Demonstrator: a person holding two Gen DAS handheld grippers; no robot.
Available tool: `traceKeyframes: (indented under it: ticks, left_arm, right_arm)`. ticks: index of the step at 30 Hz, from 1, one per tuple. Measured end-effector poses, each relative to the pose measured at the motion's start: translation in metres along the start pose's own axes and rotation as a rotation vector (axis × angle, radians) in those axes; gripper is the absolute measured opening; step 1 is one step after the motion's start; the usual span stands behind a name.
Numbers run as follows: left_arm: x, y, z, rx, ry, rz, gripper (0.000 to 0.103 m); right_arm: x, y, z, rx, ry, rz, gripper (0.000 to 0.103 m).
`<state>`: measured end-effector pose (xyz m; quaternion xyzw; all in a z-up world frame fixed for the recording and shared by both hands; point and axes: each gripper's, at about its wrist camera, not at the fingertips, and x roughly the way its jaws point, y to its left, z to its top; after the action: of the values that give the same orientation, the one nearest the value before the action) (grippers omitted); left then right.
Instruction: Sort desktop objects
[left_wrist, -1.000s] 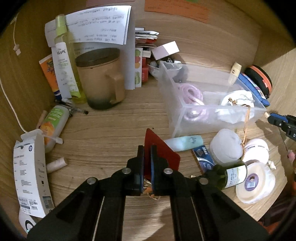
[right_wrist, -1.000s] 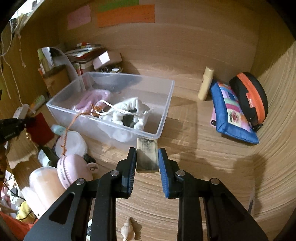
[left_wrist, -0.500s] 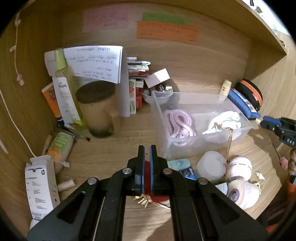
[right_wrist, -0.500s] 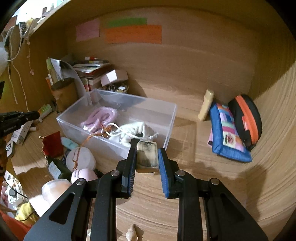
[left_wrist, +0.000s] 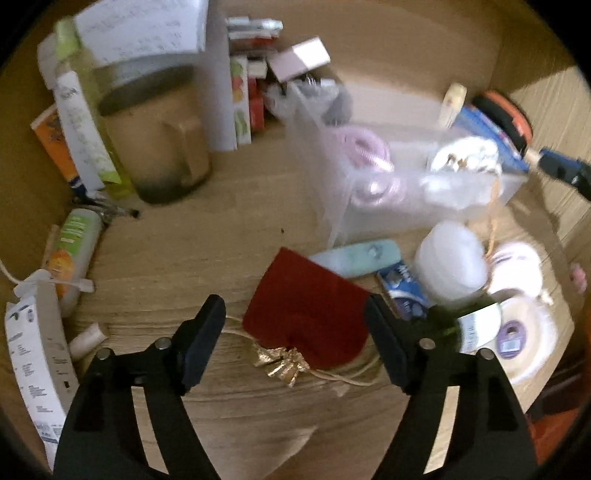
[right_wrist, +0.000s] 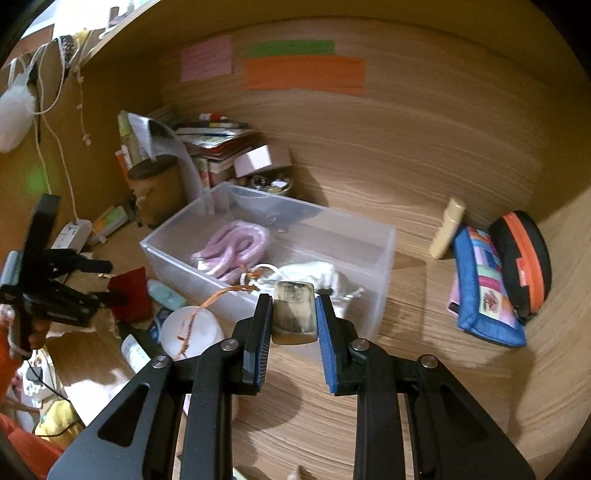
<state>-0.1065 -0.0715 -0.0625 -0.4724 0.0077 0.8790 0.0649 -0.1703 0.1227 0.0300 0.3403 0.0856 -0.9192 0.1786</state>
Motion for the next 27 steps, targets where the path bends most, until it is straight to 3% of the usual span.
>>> traceKeyframes:
  ticks: [3,5,11,18,20,23,27]
  left_arm:
    - [0.014,-0.002,0.001,0.002,0.05,-0.033,0.081]
    - [0.02,-0.007,0.001,0.026,0.063,-0.02,0.091]
    - [0.024,-0.021,-0.003,0.091,0.04,0.001,0.09]
    - [0.009,-0.005,-0.01,0.029,-0.028,-0.029,0.062]
    - [0.004,0.003,-0.009,-0.002,-0.041,-0.037,0.043]
    - [-0.003,0.013,-0.012,-0.059,-0.058,-0.047,0.024]
    - [-0.013,0.025,-0.019,-0.126,-0.088,-0.023,0.017]
  right_arm:
    - [0.003,0.006,0.003,-0.017,0.003,0.011,0.022]
    - [0.006,0.01,0.007,-0.026,0.004,0.019,0.022]
    - [0.015,0.018,0.016,-0.038,0.01,0.038,0.022]
    - [0.032,0.026,0.023,-0.037,0.03,0.075,0.022]
    - [0.036,0.029,0.024,-0.038,0.035,0.084,0.022]
    - [0.039,0.031,0.027,-0.033,0.035,0.094,0.022]
    - [0.042,0.031,0.032,-0.029,0.033,0.107,0.022]
